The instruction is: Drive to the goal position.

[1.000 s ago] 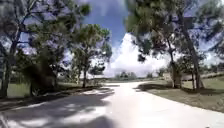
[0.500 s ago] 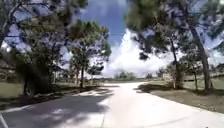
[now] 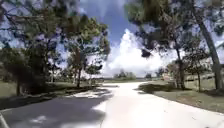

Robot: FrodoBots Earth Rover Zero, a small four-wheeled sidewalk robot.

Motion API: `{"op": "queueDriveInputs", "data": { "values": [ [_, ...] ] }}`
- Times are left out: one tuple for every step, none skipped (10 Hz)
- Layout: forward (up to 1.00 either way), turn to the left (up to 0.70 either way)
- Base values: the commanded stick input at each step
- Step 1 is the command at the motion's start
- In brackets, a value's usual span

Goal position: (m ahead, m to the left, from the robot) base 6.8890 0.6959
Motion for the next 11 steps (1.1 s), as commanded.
{"op": "queueDriveInputs", "data": {
  "values": [
    [0.85,0.0],
    [0.85,0.0],
    [0.85,0.0],
    [0.85,0.0],
    [0.85,0.0],
    [0.85,0.0],
    [0.85,0.0],
    [0.85,0.0],
    [0.85,0.0],
    [0.85,0.0],
    [0.85,0.0]
  ]
}}
